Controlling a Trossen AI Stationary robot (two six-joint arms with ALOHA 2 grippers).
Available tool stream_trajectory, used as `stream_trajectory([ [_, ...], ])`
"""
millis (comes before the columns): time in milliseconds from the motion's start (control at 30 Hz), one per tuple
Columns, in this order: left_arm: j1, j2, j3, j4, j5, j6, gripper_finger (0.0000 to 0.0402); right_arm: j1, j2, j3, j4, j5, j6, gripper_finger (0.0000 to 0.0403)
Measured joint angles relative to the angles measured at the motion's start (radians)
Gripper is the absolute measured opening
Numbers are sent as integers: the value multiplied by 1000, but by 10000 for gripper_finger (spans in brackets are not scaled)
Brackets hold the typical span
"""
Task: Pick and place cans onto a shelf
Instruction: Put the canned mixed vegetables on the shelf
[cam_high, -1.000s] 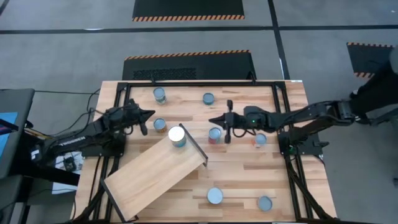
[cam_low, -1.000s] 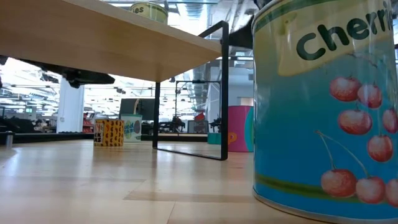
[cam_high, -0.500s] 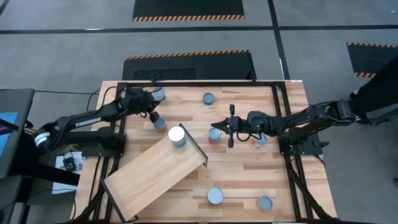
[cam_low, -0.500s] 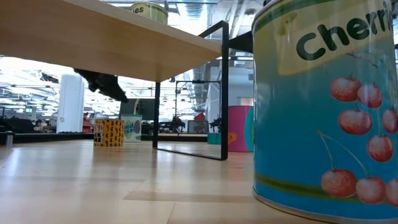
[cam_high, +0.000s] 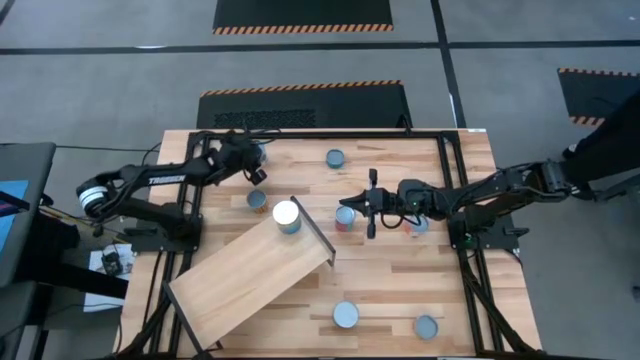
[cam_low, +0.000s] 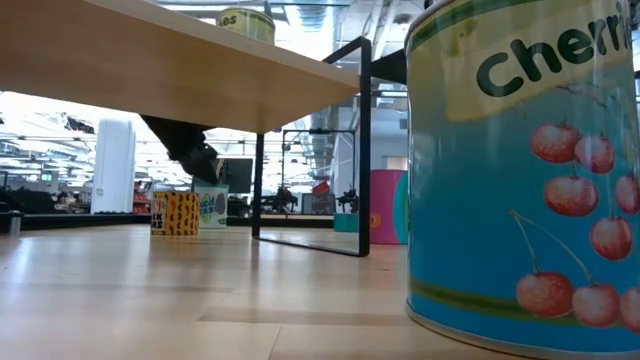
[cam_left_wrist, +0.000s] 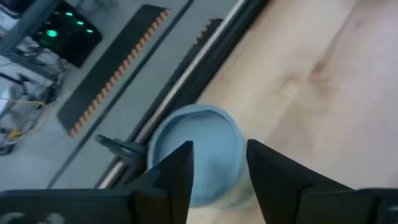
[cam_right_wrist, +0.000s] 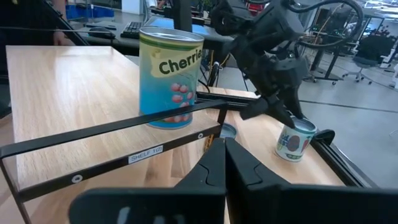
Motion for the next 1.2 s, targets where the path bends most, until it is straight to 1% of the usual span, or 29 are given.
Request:
stream_trajectory([
  [133, 0, 14, 0, 15, -16, 21, 150, 0, 0, 0, 0, 0, 0, 10],
  [267, 0, 15, 0, 11, -15, 37, 141, 0, 0, 0, 0, 0, -1, 9],
  [433, 0, 19, 0, 5, 11, 37, 106, 0, 0, 0, 0, 0, -1, 10],
  [767, -14, 8, 0, -42, 26, 55, 36, 0, 0, 0, 1, -1, 0, 10],
  [833, -25, -9, 14, -91, 50, 41, 24, 0, 0, 0, 0, -1, 0, 10],
  [967, -40, -45, 90, -228, 86, 11, 6, 0, 0, 0, 0, -2, -2, 12],
  [1067, -41, -52, 162, -322, 105, -15, 2, 0, 1, 0, -3, -3, -14, 12],
  [1200, -39, -49, 258, -434, 99, -25, 2, 0, 1, 0, -4, -3, -19, 12],
])
